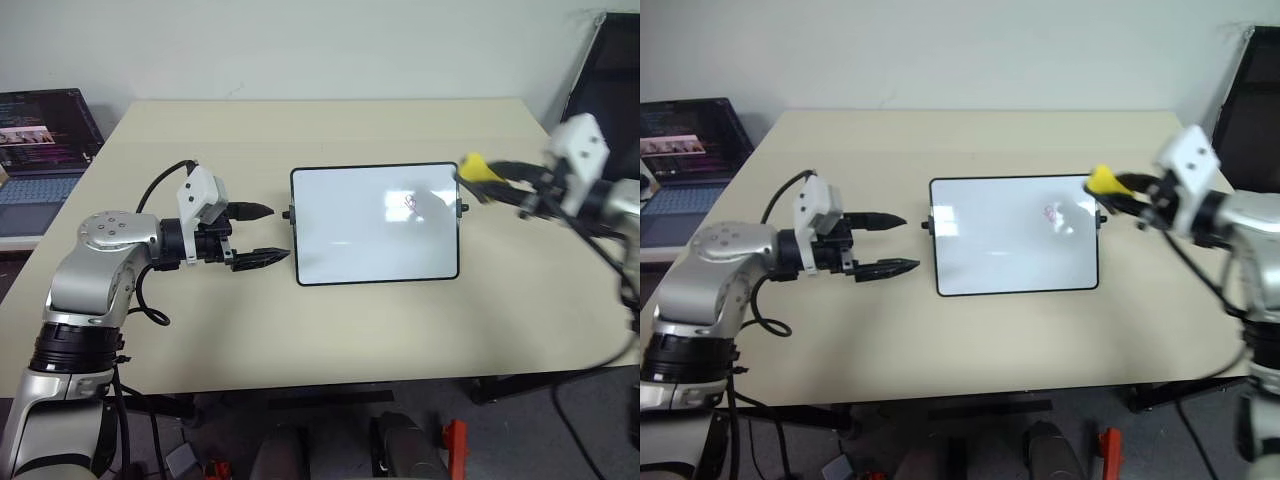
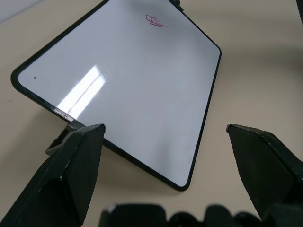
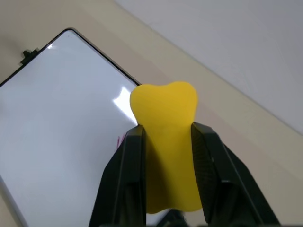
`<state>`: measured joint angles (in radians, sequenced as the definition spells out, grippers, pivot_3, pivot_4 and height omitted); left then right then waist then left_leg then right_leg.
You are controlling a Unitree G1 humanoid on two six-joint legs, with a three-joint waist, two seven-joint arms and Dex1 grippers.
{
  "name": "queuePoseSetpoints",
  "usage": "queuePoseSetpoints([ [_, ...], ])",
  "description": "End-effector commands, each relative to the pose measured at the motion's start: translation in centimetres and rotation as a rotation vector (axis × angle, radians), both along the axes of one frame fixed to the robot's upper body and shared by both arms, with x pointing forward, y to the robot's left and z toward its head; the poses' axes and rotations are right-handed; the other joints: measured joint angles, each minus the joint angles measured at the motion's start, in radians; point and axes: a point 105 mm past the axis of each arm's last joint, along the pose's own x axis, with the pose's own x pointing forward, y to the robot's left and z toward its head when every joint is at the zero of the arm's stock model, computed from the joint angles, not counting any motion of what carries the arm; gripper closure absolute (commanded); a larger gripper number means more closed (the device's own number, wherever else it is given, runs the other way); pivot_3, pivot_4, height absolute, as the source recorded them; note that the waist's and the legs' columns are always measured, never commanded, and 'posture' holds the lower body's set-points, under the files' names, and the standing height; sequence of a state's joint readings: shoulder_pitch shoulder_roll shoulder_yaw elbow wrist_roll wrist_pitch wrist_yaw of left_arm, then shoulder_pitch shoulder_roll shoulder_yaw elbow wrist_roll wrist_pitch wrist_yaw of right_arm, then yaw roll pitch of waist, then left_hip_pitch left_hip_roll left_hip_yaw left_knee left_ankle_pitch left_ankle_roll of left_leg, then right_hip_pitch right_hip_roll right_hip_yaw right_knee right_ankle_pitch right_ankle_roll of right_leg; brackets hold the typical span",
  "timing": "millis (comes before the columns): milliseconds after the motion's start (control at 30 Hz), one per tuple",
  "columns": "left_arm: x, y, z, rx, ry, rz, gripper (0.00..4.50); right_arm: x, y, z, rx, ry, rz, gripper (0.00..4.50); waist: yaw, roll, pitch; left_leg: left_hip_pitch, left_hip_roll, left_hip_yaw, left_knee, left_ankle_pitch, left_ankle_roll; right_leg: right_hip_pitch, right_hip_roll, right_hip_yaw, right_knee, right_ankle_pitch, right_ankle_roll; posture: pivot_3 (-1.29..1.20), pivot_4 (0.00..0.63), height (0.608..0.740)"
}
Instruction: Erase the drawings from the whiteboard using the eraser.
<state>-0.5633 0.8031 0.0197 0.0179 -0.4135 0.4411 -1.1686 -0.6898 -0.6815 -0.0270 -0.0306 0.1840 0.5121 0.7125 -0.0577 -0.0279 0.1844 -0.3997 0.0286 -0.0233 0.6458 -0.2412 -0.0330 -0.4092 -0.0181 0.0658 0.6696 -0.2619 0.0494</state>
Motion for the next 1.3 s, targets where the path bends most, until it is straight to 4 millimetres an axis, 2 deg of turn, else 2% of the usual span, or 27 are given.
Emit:
queuePoseSetpoints([
  [33, -0.1, 0.2, 1.1, 0.007, -0.046, 0.001, 0.00, 1.2, -1.4, -0.1, -0.044, -0.047, -0.138, 3.51, 0.012, 0.000, 0.000, -0.001, -0.001, 0.000, 0.000, 0.000, 0.000, -0.001, -0.001, 0.000, 0.002, 0.000, 0.000, 0.00, 0.150, 0.740],
  [133, -0.1, 0.4, 1.1, 0.010, -0.046, 0.004, 0.00, 1.4, -1.1, -0.6, -0.031, -0.025, -0.143, 3.51, 0.029, 0.000, 0.000, -0.003, -0.002, 0.000, 0.000, 0.000, 0.000, -0.004, -0.002, 0.000, 0.002, -0.001, 0.001, 0.00, 0.150, 0.740],
  [333, -0.2, 0.3, 1.0, 0.008, -0.045, 0.006, 0.00, 2.6, -1.4, -2.5, -0.047, 0.029, -0.234, 3.51, 0.025, 0.000, 0.000, -0.002, -0.002, 0.000, 0.000, 0.000, 0.000, -0.003, -0.002, 0.000, 0.004, -0.001, 0.001, 0.00, 0.150, 0.740],
  [500, -0.3, 0.1, 1.0, 0.005, -0.047, 0.002, 0.00, 2.3, -0.1, -6.4, -0.124, 0.156, -0.238, 3.51, 0.014, -0.001, 0.000, 0.002, -0.001, 0.000, 0.001, 0.000, 0.000, -0.001, 0.000, 0.000, 0.008, -0.002, -0.001, 0.00, 0.150, 0.740],
  [767, -0.3, 0.0, 1.0, 0.004, -0.045, -0.003, 0.00, 0.4, 4.6, -10.6, -0.174, 0.247, -0.107, 3.51, -0.009, -0.006, -0.004, 0.009, 0.000, 0.000, 0.001, 0.000, 0.000, 0.004, 0.001, 0.002, 0.009, -0.003, 0.001, 0.00, 0.150, 0.740],
  [867, -0.2, -0.1, 1.0, 0.003, -0.045, -0.005, 0.00, -0.1, 5.6, -11.4, -0.168, 0.272, -0.080, 3.51, -0.014, -0.007, -0.005, 0.011, 0.000, 0.000, 0.001, 0.001, 0.001, 0.005, 0.002, 0.003, 0.011, -0.004, 0.002, 0.00, 0.150, 0.740],
  [1000, -0.1, -0.1, 1.1, 0.004, -0.047, -0.006, 0.00, 0.2, 5.5, -10.9, -0.155, 0.256, -0.099, 3.51, -0.017, -0.007, -0.005, 0.012, 0.000, 0.000, 0.001, 0.002, 0.002, 0.005, 0.002, 0.003, 0.011, -0.002, 0.002, 0.00, 0.150, 0.740],
  [1300, 0.0, -0.3, 1.1, 0.003, -0.049, -0.009, 0.00, 4.3, 0.5, -6.8, -0.093, 0.064, -0.414, 3.51, -0.022, -0.008, -0.005, 0.012, 0.000, 0.001, 0.001, 0.005, 0.001, 0.005, 0.002, 0.004, 0.010, 0.000, 0.003, 0.00, 0.150, 0.740],
])
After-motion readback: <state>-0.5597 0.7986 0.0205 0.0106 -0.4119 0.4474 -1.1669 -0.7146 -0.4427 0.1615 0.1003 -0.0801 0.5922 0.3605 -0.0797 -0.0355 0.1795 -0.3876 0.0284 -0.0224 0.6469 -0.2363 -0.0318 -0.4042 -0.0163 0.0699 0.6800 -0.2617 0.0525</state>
